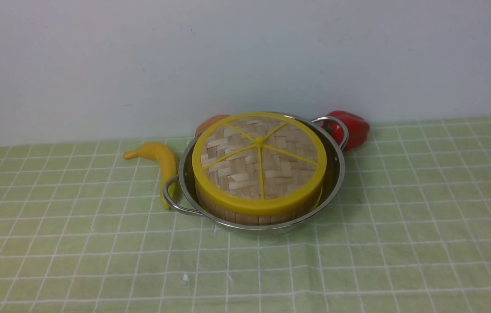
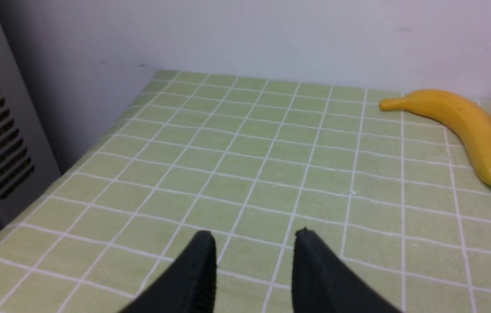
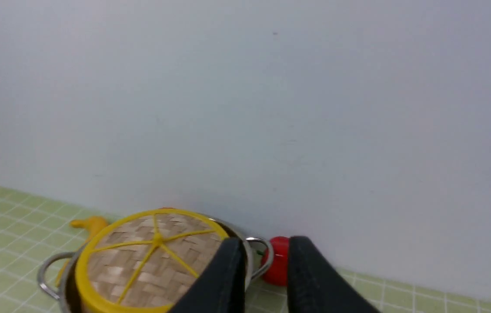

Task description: Place the steamer in the pot on the green tablecloth, and put the lid on the steamer.

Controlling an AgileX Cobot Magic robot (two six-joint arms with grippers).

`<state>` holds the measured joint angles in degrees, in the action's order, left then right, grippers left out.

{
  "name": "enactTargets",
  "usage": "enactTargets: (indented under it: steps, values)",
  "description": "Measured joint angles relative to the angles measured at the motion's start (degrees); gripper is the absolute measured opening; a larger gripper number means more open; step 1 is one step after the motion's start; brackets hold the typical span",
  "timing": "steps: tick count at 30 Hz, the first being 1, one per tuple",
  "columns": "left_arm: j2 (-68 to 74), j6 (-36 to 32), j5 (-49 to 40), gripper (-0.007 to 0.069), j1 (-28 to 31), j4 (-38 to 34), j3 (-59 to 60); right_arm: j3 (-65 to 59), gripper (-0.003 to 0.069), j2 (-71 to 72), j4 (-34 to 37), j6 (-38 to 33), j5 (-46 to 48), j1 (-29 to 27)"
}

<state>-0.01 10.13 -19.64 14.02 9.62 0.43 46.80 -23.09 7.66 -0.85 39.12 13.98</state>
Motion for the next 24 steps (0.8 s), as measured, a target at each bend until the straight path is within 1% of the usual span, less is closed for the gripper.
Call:
enactTargets:
  steps: [4,5,7,9,10,13,15,19,23,24]
  values:
    - [0.0,0.0,0.0,0.0243,0.0,0.0,0.0,-15.86,0.0193,6.23,0.9,3.89,-11.81,-5.23]
    - [0.0,0.0,0.0,0.0243,0.0,0.0,0.0,-18.08,0.0196,7.3,0.9,4.2,-13.84,-6.03]
    - [0.0,0.0,0.0,0.0243,0.0,0.0,0.0,-26.49,0.0204,12.11,0.9,4.79,-19.05,-7.83]
    - [0.0,0.0,0.0,0.0243,0.0,0.0,0.0,-32.54,0.0213,16.43,-0.15,4.85,-23.84,-8.46]
    - [0.0,0.0,0.0,0.0243,0.0,0.0,0.0,-33.07,0.0214,16.85,-0.4,4.85,-24.71,-8.53]
    - [0.0,0.0,0.0,0.0243,0.0,0.0,0.0,-39.91,0.0227,22.45,-2.07,4.85,-29.1,-8.53]
    - [0.0,0.0,0.14,0.0243,0.0,0.0,0.0,-42.87,0.0236,22.85,-3.06,4.85,-30.21,-8.65]
    - [0.0,0.0,0.15,0.0243,0.0,0.0,0.0,-45.97,0.0239,22.85,-3.37,4.89,-29.57,-8.83]
    - [0.0,-0.06,0.15,0.0243,0.0,0.0,0.0,-47.19,0.024,22.9,-3.48,4.95,-26.37,-8.89]
    - [0.0,-0.06,0.21,0.0243,0.0,0.0,0.0,-47.2,0.024,22.9,-3.55,4.95,-24.05,-8.89]
